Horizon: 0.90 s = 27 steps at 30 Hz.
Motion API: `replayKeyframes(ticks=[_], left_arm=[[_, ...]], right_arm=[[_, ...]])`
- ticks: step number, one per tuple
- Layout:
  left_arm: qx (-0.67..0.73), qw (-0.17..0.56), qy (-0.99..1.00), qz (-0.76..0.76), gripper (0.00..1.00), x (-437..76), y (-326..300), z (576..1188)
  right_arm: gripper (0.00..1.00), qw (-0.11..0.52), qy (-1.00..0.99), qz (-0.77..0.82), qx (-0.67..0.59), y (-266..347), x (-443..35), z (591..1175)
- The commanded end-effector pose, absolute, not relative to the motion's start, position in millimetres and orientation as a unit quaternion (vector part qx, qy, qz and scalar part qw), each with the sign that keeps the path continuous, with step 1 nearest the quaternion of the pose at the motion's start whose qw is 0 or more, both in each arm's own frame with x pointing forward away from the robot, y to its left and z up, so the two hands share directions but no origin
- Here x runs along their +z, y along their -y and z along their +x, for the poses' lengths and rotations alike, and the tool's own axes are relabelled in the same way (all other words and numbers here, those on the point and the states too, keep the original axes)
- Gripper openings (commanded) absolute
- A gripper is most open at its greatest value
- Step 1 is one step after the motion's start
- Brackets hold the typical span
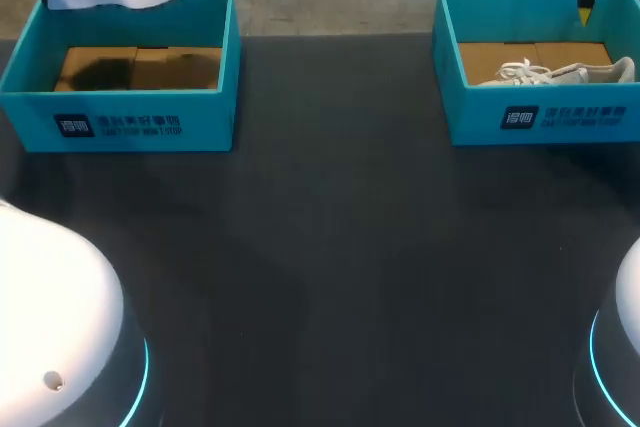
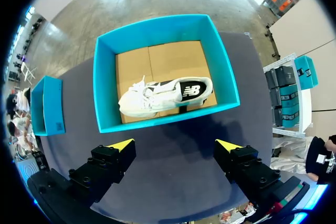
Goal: Take the shoe out of the shoebox, open the shoe tongue, remove and reinsert the insole, then place the shoe into the shoebox
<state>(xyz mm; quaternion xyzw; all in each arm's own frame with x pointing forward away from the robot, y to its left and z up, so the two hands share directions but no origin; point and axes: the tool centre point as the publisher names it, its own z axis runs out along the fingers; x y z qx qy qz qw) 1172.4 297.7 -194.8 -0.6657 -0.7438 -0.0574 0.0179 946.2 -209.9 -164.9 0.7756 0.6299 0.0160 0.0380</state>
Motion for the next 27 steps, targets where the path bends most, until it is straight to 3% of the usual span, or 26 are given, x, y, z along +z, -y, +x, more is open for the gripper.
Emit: replayKeyframes(ticks=[1, 27], left_arm=[[-0.098, -0.003, 0.746, -0.659, 0.00, -178.2, -285.1, 1126.1], [-0.107, -0.018, 0.732, -0.673, 0.00, -161.2, -267.1, 1002.5]], right_arm=[[1.00, 0.039, -0.630, 0.776, 0.016, 210.0, -164.9, 945.2], [1.00, 0.039, -0.630, 0.776, 0.016, 210.0, -164.9, 945.2]])
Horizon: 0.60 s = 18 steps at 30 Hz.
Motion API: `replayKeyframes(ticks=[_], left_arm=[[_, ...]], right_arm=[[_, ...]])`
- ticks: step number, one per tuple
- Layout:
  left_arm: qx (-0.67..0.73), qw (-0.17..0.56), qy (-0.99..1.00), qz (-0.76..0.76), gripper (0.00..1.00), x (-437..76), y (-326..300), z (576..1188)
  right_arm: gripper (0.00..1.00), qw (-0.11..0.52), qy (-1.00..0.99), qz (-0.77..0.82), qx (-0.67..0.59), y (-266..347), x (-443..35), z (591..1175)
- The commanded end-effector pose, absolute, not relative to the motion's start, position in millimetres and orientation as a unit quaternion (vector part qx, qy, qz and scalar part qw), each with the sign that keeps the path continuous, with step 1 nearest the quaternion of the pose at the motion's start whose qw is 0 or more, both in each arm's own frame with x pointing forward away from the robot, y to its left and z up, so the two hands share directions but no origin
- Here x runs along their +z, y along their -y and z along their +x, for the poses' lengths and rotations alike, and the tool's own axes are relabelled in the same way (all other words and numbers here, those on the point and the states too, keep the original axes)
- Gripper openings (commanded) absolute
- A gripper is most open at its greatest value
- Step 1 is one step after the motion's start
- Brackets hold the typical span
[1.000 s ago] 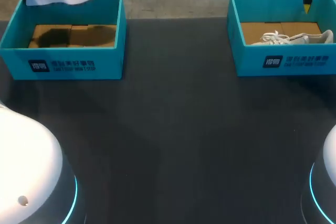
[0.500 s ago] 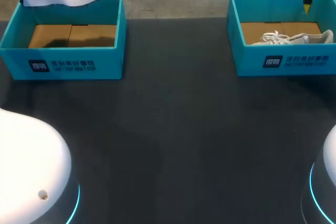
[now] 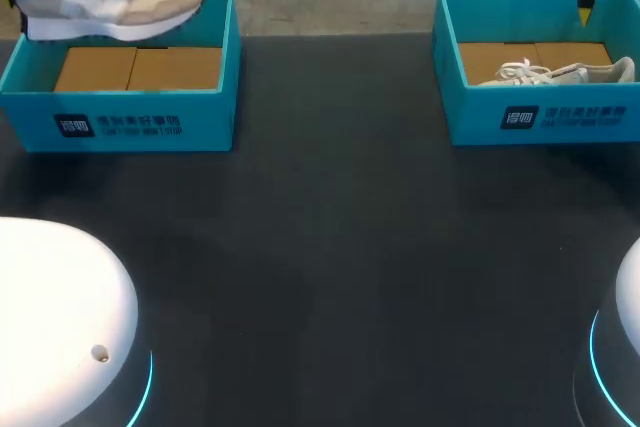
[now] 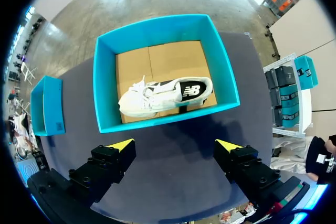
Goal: Take the shoe out of the shoebox, open the shoe tongue, remove and reinsert the insole, then place the shoe into the shoebox
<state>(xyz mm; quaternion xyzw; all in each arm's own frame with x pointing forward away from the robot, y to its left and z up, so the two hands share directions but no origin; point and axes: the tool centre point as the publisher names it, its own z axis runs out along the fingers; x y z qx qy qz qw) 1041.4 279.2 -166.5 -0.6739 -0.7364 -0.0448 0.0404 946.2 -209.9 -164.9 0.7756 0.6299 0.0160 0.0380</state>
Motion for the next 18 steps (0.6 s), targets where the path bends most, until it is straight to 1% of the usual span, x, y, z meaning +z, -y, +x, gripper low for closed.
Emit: replayKeyframes(ticks=[1, 18], left_arm=[[-0.106, -0.018, 0.733, -0.672, 0.00, -161.2, -264.1, 997.0], [-0.130, -0.014, 0.734, -0.667, 0.00, -171.0, -217.7, 890.9]], right_arm=[[1.00, 0.039, -0.630, 0.776, 0.016, 210.0, -164.9, 945.2], [1.00, 0.039, -0.630, 0.776, 0.016, 210.0, -164.9, 945.2]])
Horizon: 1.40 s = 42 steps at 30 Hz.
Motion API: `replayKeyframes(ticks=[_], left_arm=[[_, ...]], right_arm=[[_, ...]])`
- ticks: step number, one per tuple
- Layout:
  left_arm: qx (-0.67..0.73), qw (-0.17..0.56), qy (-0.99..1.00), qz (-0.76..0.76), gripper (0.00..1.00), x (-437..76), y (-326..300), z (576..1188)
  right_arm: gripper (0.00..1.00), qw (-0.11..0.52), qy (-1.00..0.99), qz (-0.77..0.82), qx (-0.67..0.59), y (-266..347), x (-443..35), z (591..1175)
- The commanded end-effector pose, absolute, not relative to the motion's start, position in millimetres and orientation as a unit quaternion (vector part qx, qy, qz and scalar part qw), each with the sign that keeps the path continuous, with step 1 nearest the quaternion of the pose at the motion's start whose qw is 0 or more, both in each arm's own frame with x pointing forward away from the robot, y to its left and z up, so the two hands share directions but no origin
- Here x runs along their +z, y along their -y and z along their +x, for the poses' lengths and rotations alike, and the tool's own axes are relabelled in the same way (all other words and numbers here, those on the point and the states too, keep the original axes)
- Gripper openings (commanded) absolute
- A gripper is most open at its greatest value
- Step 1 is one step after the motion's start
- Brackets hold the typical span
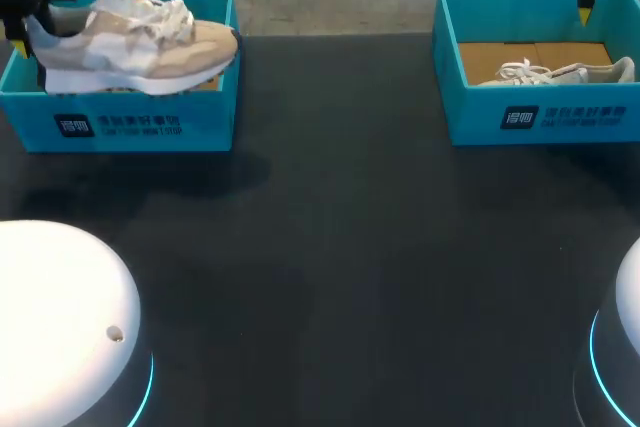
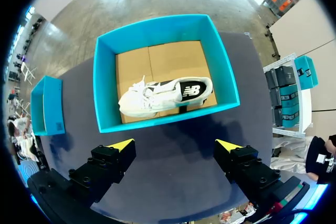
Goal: Take the shoe out of the shoebox, open the shoe tongue, remove and reinsert the insole, then place the shoe into the shoebox
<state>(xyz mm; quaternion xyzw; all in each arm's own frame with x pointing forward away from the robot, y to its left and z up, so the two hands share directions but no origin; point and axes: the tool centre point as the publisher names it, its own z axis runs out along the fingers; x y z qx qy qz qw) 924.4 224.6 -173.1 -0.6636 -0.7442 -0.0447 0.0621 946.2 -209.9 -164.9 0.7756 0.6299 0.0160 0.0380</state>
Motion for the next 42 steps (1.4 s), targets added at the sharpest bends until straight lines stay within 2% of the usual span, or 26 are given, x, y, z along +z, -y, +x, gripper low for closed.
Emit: replayKeyframes(ticks=[1, 17, 42], left_arm=[[-0.131, -0.013, 0.734, -0.666, 0.00, -172.1, -215.3, 885.9], [-0.125, -0.010, 0.735, -0.667, 0.00, -192.8, -174.5, 829.5], [-0.087, 0.023, 0.717, -0.691, 0.00, -237.2, -115.1, 788.4]], right_arm=[[1.00, 0.039, -0.630, 0.776, 0.016, 210.0, -164.9, 945.2], [1.00, 0.039, -0.630, 0.776, 0.016, 210.0, -164.9, 945.2], [1.00, 0.039, -0.630, 0.776, 0.016, 210.0, -164.9, 945.2]])
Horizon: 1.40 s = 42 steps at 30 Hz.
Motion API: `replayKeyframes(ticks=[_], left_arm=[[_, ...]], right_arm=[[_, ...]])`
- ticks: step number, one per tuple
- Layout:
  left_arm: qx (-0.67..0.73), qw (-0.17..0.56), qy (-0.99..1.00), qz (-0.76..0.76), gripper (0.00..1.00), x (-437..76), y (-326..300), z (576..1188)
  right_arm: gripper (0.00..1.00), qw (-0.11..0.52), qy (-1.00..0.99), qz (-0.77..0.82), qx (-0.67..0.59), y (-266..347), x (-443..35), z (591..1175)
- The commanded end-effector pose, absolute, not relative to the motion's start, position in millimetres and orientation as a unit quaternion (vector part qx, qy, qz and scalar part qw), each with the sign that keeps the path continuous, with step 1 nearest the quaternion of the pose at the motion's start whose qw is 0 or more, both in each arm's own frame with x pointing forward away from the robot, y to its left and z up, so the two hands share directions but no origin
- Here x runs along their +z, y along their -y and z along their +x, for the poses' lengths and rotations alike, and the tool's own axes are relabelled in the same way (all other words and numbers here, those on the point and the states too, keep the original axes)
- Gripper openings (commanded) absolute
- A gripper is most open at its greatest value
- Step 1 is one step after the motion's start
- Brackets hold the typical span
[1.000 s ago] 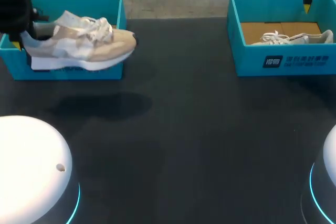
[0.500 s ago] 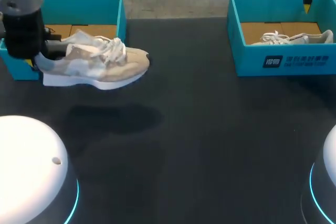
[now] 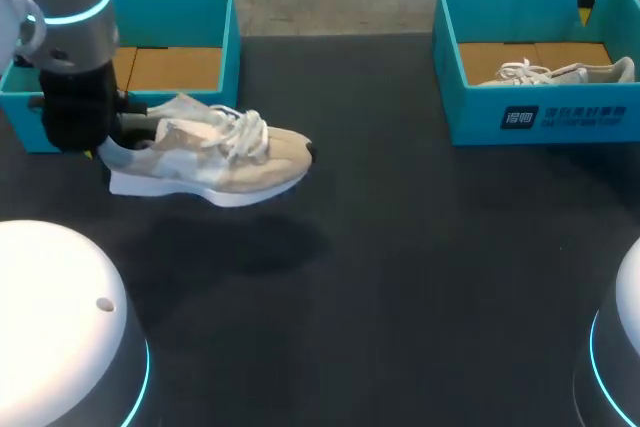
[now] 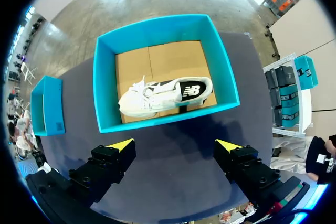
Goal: Take the shoe out of the shoebox, open the shoe tongue, remove and reinsert the insole, then place the shoe into the shoebox
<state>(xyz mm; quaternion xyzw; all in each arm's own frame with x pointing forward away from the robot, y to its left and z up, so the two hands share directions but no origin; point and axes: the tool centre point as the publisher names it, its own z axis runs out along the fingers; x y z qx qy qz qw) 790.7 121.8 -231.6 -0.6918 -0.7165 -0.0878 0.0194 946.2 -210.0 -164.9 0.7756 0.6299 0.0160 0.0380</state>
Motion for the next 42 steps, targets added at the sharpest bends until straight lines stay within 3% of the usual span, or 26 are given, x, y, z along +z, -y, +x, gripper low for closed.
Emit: replayKeyframes(ticks=[1, 42], left_arm=[[-0.086, 0.025, 0.717, -0.691, 0.00, -239.3, -112.9, 786.5], [-0.073, 0.045, 0.709, -0.700, 0.00, -332.0, -20.8, 711.8]], right_arm=[[1.00, 0.039, -0.630, 0.776, 0.016, 210.0, -164.9, 945.2], [1.00, 0.039, -0.630, 0.776, 0.016, 210.0, -164.9, 945.2]])
